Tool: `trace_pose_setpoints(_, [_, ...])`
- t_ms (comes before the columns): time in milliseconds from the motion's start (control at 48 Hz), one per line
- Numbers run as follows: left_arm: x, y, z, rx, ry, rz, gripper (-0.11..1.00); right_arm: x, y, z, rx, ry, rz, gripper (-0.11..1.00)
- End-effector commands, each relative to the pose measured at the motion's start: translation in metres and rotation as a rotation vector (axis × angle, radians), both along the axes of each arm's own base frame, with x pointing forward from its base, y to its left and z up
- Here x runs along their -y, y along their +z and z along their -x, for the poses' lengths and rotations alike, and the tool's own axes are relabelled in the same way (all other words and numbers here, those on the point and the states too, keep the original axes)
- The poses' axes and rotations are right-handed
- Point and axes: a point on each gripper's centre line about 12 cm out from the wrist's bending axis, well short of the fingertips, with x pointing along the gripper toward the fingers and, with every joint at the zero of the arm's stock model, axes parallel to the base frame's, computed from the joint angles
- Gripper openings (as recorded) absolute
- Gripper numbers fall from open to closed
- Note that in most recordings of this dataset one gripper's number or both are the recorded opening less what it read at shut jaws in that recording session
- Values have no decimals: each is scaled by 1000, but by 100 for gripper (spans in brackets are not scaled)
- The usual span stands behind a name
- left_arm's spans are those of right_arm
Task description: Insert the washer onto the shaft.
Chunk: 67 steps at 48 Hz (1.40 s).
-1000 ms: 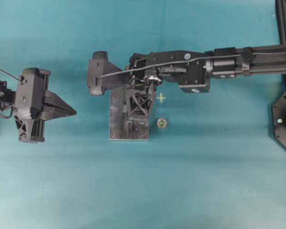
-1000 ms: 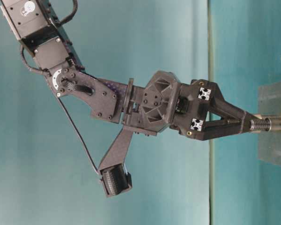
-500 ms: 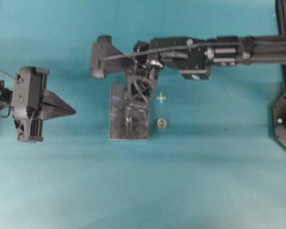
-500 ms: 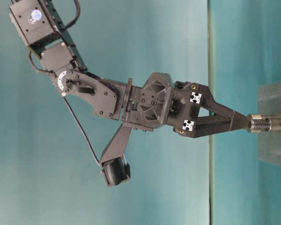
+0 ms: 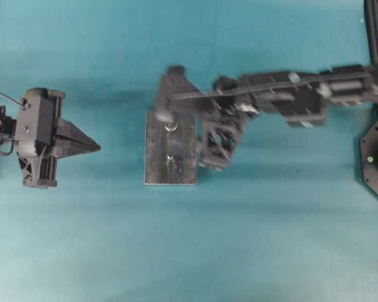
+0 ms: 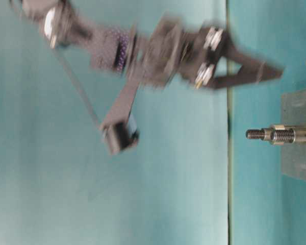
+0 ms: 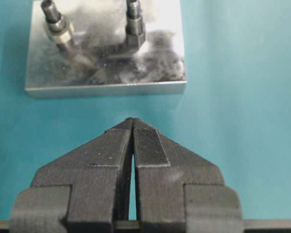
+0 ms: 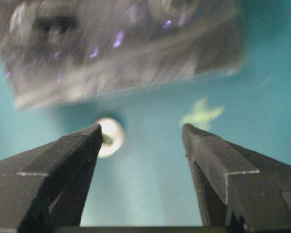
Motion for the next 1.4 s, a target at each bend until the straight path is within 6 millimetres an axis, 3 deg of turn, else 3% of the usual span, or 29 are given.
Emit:
trace_pose_setpoints(0, [0,5,-2,21,0,0,0,-17,12,4,81,20,-3,74])
trace_pose_setpoints(292, [0,10,-6,34,1,0,0,-29,-20,16,169,-15,-17,77])
trace_pose_setpoints(729, [1,16,-9,54,-3,-2,0,-26,-45,16,119,2,7,76])
trace_pose_setpoints(1229, [0,16,-8,52,-5,-5,0,-26,-53,15,107,2,7,75])
trace_pose_setpoints(1375, [0,16,-8,52,-5,-5,0,-27,-55,13,99,4,7,70])
